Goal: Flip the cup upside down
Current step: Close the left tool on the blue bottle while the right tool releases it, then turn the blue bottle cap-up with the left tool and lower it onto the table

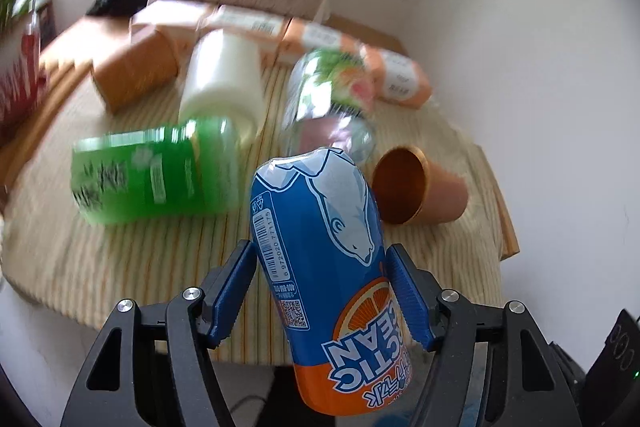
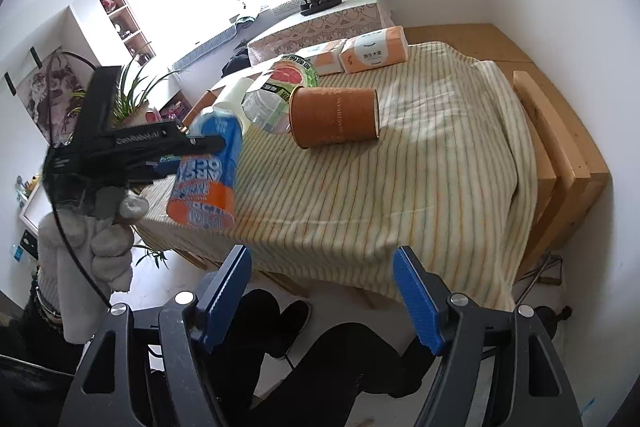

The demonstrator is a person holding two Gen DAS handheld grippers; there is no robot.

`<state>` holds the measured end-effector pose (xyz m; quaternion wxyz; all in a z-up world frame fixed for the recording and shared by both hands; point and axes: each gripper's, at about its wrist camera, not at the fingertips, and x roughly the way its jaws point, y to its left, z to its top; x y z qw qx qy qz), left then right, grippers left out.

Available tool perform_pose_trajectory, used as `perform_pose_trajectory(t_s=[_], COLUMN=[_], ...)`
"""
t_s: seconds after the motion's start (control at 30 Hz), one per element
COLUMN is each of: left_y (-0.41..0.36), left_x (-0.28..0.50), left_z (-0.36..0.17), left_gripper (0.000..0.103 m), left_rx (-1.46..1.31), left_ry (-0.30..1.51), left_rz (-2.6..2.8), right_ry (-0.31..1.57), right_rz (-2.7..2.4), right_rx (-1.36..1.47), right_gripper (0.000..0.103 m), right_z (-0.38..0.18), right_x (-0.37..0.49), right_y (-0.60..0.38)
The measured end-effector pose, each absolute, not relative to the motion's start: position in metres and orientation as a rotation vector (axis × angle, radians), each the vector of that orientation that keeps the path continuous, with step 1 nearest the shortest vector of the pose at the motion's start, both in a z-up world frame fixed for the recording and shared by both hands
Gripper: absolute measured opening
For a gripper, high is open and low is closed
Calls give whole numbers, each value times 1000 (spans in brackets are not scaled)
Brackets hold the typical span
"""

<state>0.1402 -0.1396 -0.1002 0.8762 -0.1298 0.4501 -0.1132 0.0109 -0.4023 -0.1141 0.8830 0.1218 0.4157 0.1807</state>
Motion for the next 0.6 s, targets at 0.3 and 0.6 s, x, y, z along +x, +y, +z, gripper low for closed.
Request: perform_pose_trajectory(t_s=[0.3,0.6], left_y=[-170,-197], left_x=[141,127], left_z=[-84,-98], left_gripper=[71,71], left_rx=[-52,156], left_ry=[674,479], left_rz=[-205,-194], right_ry=[881,911], right_rz=[372,340], right_rx=[267,294], right_gripper=[70,70], right_z=[-120,-132], right_x=[15,17], right_y=[-391,-392])
